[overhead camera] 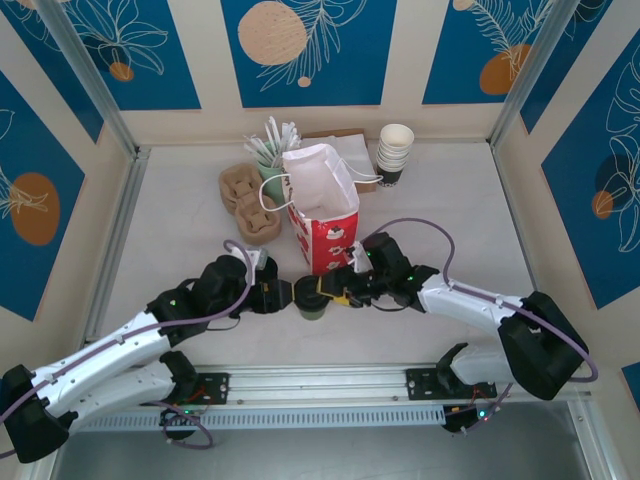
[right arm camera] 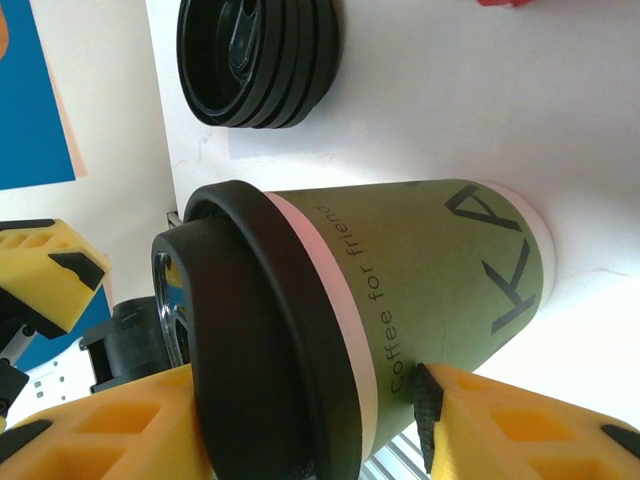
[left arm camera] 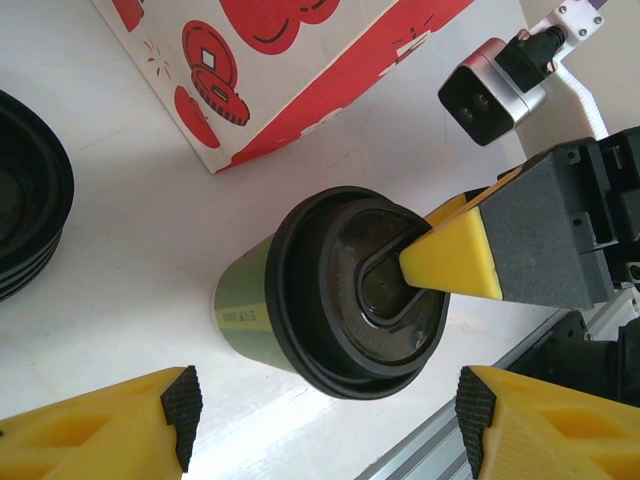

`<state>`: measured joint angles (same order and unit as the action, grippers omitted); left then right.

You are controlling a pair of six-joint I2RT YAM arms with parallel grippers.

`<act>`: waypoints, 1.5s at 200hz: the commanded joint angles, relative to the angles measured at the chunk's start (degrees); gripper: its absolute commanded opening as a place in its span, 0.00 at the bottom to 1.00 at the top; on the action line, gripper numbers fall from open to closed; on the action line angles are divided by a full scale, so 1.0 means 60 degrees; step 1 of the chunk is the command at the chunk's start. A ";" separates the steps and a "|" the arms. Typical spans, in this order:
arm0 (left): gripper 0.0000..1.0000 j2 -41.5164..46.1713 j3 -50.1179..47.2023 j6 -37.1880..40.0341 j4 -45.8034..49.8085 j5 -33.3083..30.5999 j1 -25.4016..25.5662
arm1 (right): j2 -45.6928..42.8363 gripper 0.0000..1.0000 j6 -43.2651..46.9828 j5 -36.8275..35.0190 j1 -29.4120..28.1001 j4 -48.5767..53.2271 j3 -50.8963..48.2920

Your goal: Pack the takeout coffee

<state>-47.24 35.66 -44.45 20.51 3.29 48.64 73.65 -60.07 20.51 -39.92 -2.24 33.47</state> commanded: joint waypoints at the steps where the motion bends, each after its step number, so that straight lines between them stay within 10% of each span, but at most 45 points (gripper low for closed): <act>1: 0.69 0.0223 -0.0098 0.0017 0.0119 -0.0153 -0.0122 | 0.0366 0.53 -0.0471 -0.0599 -0.0349 -0.0097 0.0077; 163: 0.70 -0.0153 0.1780 0.0371 0.1502 -0.0477 -0.1209 | -0.1173 0.62 0.0605 -0.0807 0.0303 0.3143 0.1324; 300: 0.72 -0.1811 0.3882 0.0823 0.2075 0.0427 -0.4349 | -0.2531 0.61 0.2533 0.0221 0.2953 0.6545 0.4353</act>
<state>-56.80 56.34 -41.34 32.21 4.01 25.80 59.13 -49.60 18.09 -26.09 31.03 55.66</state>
